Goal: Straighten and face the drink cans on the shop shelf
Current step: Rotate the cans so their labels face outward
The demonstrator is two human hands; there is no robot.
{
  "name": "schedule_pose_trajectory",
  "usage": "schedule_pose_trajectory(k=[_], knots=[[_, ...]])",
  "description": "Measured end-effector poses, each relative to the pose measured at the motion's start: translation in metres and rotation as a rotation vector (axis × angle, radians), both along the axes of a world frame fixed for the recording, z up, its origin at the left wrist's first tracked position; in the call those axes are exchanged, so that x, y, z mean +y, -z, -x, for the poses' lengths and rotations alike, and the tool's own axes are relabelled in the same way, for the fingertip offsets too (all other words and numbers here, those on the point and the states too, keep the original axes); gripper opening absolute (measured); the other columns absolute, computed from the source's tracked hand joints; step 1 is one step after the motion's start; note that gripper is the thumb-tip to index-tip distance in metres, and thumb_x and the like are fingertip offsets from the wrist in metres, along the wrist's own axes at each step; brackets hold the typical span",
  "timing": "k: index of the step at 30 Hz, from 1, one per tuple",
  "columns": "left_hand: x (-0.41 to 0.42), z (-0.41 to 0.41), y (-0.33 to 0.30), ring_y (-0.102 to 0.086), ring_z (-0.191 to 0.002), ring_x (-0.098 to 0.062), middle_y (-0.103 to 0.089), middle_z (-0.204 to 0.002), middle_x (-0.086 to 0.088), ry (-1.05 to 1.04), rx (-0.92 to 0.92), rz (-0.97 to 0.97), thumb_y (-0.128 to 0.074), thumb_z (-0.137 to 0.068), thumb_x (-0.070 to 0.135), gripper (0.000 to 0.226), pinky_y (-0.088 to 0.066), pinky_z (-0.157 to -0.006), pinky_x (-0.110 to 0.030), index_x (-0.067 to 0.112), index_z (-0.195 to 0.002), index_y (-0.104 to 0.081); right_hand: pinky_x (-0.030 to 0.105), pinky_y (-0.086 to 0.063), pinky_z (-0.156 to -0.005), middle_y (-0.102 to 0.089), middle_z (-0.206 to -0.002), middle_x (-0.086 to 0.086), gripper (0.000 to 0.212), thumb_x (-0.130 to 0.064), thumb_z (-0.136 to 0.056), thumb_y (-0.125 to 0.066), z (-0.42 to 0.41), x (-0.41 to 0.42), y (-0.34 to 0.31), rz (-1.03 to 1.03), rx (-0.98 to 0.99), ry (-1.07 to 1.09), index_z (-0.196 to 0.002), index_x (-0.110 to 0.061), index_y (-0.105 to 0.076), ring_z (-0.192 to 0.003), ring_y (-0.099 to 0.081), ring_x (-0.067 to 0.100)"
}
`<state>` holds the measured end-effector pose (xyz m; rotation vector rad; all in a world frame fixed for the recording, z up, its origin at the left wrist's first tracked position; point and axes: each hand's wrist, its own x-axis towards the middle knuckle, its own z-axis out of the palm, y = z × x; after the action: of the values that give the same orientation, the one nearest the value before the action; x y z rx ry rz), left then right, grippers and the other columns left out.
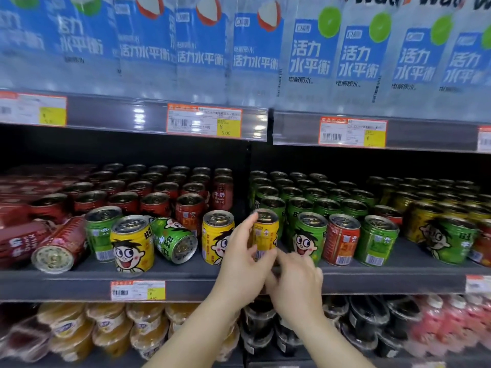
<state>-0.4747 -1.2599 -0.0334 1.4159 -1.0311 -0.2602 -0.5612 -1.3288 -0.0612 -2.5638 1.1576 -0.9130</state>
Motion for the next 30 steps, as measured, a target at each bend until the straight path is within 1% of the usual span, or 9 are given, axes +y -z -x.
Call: schedule_pose_trajectory(k=[3, 5, 8, 11, 14, 18, 21, 27, 30], knots=[[0.013, 0.0, 0.011, -0.046, -0.116, 0.012, -0.047, -0.132, 0.014, -0.074, 0.076, 0.023, -0.068, -0.085, 0.01, 0.056, -0.049, -0.089, -0.012, 0.045, -0.121, -0.042, 0.032, -0.03, -0.078, -0.062, -0.1, -0.01, 0.029, -0.043, -0.087, -0.056, 0.0, -0.002, 0.002, 0.019, -0.134, -0.051, -0.113, -0.031, -0.062, -0.1, -0.049, 0.018], [0.026, -0.009, 0.014, -0.054, -0.11, 0.002, -0.055, -0.12, 0.013, -0.276, 0.026, 0.046, -0.069, -0.085, 0.015, 0.045, -0.051, -0.083, -0.013, 0.04, -0.115, -0.049, 0.032, -0.03, -0.076, -0.062, -0.089, -0.011, 0.022, -0.038, -0.085, -0.062, -0.004, 0.003, 0.0, 0.07, -0.203, -0.113, -0.105, -0.03, -0.065, -0.093, -0.053, 0.019], [0.04, -0.035, 0.013, -0.055, -0.113, -0.009, -0.058, -0.123, 0.006, -0.515, -0.031, -0.075, -0.071, -0.082, 0.026, 0.049, -0.05, -0.096, -0.031, 0.028, -0.126, -0.051, 0.036, -0.034, -0.086, -0.062, -0.1, -0.01, 0.04, -0.04, -0.09, -0.052, -0.018, 0.013, -0.008, 0.047, -0.067, -0.235, -0.129, -0.03, -0.053, -0.103, -0.05, 0.018], [0.044, -0.048, 0.006, -0.05, -0.125, -0.018, -0.054, -0.136, 0.0, -0.458, -0.008, -0.303, -0.071, -0.081, 0.033, 0.075, -0.043, -0.101, -0.032, 0.014, -0.144, -0.035, 0.036, -0.031, -0.094, -0.058, -0.124, -0.007, 0.053, -0.043, -0.094, -0.042, -0.028, 0.012, -0.016, 0.002, 0.08, -0.209, -0.145, -0.029, -0.032, -0.118, -0.044, 0.019], [0.045, -0.047, -0.001, -0.058, -0.113, -0.015, -0.062, -0.123, 0.003, -0.451, -0.094, -0.333, -0.072, -0.081, 0.031, 0.059, -0.043, -0.089, -0.025, 0.014, -0.132, -0.05, 0.037, -0.031, -0.095, -0.057, -0.128, -0.006, 0.054, -0.044, -0.094, -0.041, -0.029, 0.016, -0.017, -0.001, 0.089, -0.159, -0.145, -0.027, -0.033, -0.12, -0.044, 0.019], [0.058, -0.05, 0.003, -0.056, -0.099, -0.001, -0.062, -0.115, 0.013, -0.398, -0.097, -0.311, -0.071, -0.082, 0.029, 0.051, -0.044, -0.086, -0.018, 0.021, -0.13, -0.054, 0.036, -0.034, -0.083, -0.061, -0.097, -0.013, 0.038, -0.043, -0.09, -0.05, -0.04, 0.03, -0.015, 0.027, -0.022, -0.207, -0.126, -0.03, -0.055, -0.103, -0.052, 0.017], [0.081, -0.057, 0.007, -0.061, -0.086, 0.003, -0.068, -0.1, 0.013, -0.528, -0.098, -0.164, -0.068, -0.085, 0.022, 0.028, -0.049, -0.078, -0.012, 0.022, -0.113, -0.063, 0.034, -0.033, -0.076, -0.043, -0.068, -0.018, 0.017, -0.037, -0.087, -0.057, -0.053, 0.046, -0.019, 0.044, -0.113, -0.325, -0.101, -0.032, -0.064, -0.082, -0.048, 0.013], [0.132, -0.081, 0.011, -0.059, -0.079, -0.006, -0.063, -0.085, 0.007, -0.812, -0.088, -0.071, -0.071, -0.082, 0.025, 0.011, -0.052, -0.072, -0.028, 0.027, -0.087, -0.061, 0.034, -0.038, -0.092, -0.063, -0.103, -0.013, 0.043, -0.046, -0.09, -0.051, -0.083, 0.079, -0.021, 0.013, -0.093, -0.387, -0.13, -0.031, -0.053, -0.105, -0.055, 0.012], [0.147, -0.096, 0.014, -0.056, -0.091, -0.009, -0.059, -0.101, 0.007, -0.86, -0.074, -0.157, -0.073, -0.079, 0.036, 0.033, -0.047, -0.08, -0.029, 0.023, -0.106, -0.06, 0.035, -0.037, -0.098, -0.058, -0.121, -0.01, 0.05, -0.048, -0.088, -0.053, -0.093, 0.09, -0.022, 0.048, -0.104, -0.387, -0.134, -0.028, -0.049, -0.113, -0.054, 0.012]])
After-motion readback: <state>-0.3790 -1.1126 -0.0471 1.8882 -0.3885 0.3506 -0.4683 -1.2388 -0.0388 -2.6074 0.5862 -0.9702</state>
